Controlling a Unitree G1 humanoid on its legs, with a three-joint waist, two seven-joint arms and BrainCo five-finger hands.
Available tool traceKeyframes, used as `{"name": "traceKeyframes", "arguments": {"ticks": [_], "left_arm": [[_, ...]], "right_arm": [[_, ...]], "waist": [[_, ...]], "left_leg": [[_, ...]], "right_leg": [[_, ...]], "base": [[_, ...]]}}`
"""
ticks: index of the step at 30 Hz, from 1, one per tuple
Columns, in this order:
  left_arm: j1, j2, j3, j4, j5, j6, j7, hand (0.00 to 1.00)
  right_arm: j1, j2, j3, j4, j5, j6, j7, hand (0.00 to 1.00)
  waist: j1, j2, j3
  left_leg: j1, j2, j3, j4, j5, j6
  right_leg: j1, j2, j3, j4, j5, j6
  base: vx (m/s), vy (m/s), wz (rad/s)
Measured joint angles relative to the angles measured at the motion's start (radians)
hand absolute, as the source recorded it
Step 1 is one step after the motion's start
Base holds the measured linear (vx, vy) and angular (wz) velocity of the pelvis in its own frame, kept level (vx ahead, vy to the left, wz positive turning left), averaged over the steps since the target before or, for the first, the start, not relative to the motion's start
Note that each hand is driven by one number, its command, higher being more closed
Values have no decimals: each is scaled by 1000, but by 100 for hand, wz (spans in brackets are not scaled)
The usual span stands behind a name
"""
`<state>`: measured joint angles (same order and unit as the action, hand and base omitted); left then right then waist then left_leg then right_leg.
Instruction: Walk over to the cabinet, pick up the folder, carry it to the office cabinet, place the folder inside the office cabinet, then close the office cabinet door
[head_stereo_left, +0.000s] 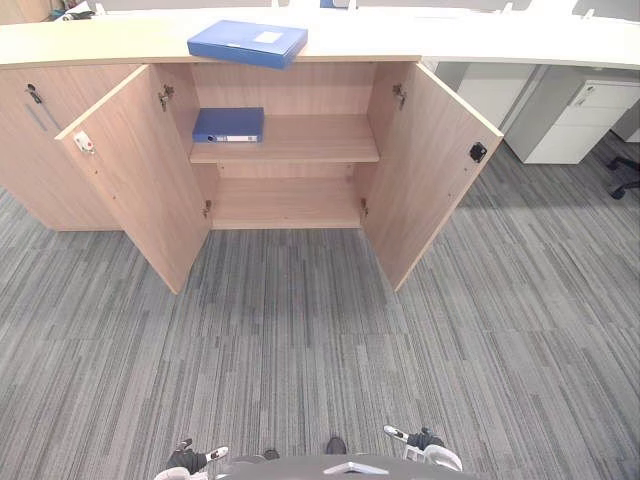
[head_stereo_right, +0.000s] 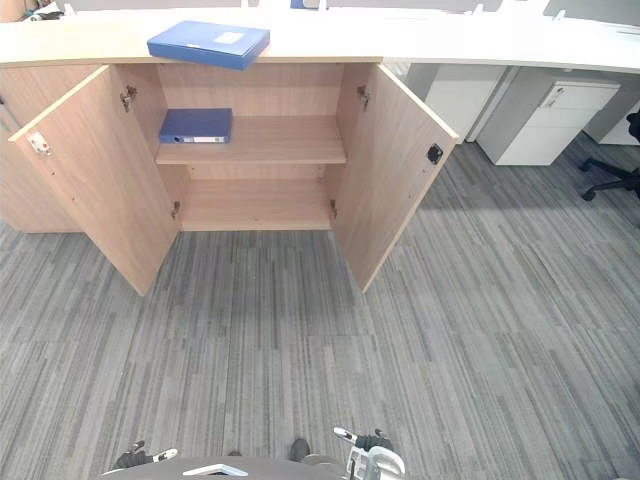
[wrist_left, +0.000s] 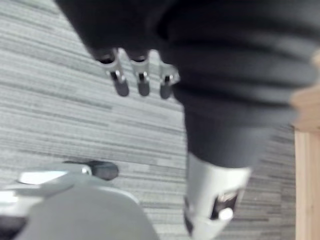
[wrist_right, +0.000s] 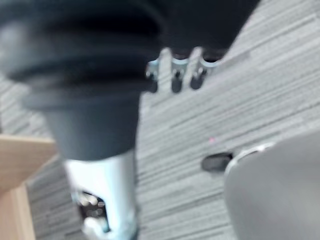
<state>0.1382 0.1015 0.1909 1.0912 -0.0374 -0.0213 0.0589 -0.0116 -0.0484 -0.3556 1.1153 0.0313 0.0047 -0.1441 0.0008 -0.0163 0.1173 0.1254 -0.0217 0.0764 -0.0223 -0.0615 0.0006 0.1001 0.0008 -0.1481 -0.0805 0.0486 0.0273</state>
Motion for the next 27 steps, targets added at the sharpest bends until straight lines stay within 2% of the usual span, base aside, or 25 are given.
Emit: {"name": "traceKeyframes", "arguments": {"ticks": [11,19,22,23,24,25,27], "left_arm": [[-2,6,-18,1,0,0,1,0],[-28,15,-37,1,0,0,1,0],[-52,16,-35,1,0,0,1,0],[-58,16,-30,0,-1,0,1,0],[-60,16,-16,-4,-2,0,0,0],[-62,17,-11,-6,-3,0,0,0],[-66,-2,19,-20,-28,-7,1,0]], "right_arm": [[0,0,0,0,1,0,-8,0],[-5,3,-1,0,2,0,-9,0],[-8,0,-3,0,3,-1,-10,0],[-8,-2,-8,-7,8,-2,-10,0],[-8,0,-9,-17,13,-1,-10,0],[-7,1,-8,-22,13,-2,-10,0],[-5,-4,1,-39,14,-1,-11,0]], "waist": [[-1,-2,1],[-1,-14,17],[-4,-9,44],[-2,1,56],[-2,2,64],[-2,-1,69],[13,7,79]], "left_leg": [[9,-1,1,-17,6,-1],[-20,0,-2,-6,1,-13],[-100,11,-16,134,-77,-30],[-132,27,-3,228,-123,-62],[-178,42,45,347,-135,-81],[-215,48,73,429,-137,-85],[-347,110,155,661,-203,-53]], "right_leg": [[0,0,0,0,0,0],[-19,0,-10,-1,-11,1],[-30,-4,-52,19,-39,-15],[-30,-3,-62,51,-65,-20],[-31,-11,-63,80,-97,-26],[-30,-19,-64,97,-111,-27],[-27,-39,-62,151,-165,-25]], "base": [[-3,0,0],[-37,-4,3],[-6,-33,17],[18,-2,18],[18,5,24],[55,20,20],[111,50,9]]}}
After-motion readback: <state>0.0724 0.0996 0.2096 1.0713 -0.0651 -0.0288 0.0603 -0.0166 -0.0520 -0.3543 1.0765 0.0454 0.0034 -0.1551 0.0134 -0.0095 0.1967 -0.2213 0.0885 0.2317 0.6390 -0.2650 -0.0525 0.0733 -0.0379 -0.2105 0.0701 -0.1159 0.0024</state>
